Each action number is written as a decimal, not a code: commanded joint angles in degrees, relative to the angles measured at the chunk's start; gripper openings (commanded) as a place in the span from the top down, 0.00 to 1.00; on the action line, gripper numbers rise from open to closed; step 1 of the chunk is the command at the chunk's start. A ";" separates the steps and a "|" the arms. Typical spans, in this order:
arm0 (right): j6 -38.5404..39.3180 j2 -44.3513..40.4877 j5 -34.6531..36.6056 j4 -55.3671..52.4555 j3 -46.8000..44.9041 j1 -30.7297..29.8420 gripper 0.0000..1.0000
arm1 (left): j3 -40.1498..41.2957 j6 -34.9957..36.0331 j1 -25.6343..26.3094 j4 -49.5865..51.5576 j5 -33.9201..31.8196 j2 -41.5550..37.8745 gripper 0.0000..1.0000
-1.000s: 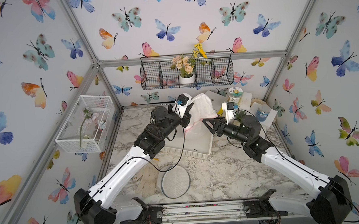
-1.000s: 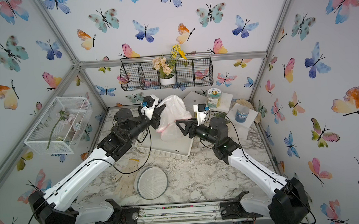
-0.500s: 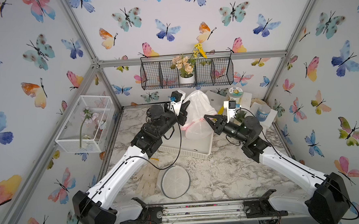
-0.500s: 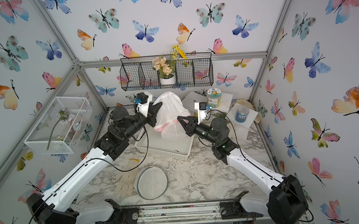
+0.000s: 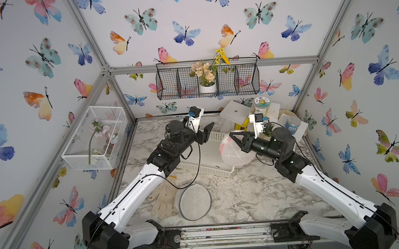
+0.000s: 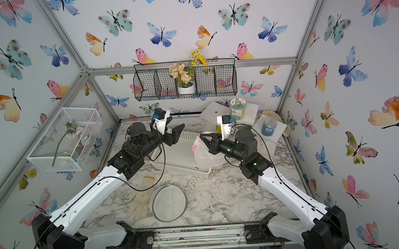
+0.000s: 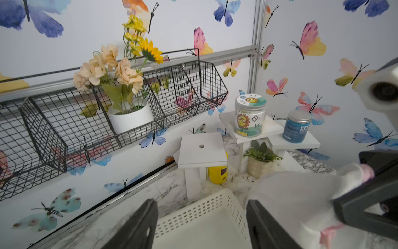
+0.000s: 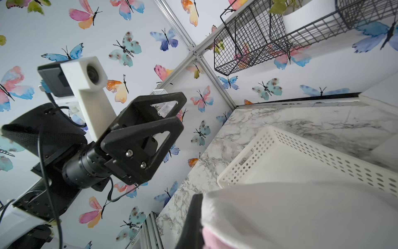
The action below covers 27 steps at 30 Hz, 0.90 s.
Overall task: Turn the laundry bag inside out
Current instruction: Zip the zipper on the laundry bag.
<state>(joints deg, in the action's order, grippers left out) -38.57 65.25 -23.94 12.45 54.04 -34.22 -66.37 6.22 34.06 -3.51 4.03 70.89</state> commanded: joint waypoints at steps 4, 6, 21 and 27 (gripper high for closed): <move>-0.36 0.12 0.02 -4.79 2.73 -0.06 0.98 | 4.61 5.74 0.03 0.73 9.06 -6.76 0.33; 0.08 0.40 -0.59 -5.47 3.03 -0.06 0.98 | 5.92 6.74 0.04 0.67 16.94 -7.65 0.33; 2.90 4.15 -15.52 -1.01 4.78 -0.06 0.98 | 5.34 11.62 -0.05 10.13 37.28 -2.48 0.34; 1.06 4.17 -17.55 2.48 4.63 -0.06 0.98 | 7.58 10.35 -0.05 8.49 38.54 -1.81 0.51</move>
<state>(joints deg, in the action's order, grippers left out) -36.84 69.49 -38.09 10.87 56.97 -34.22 -59.27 16.75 33.98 5.04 39.00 68.90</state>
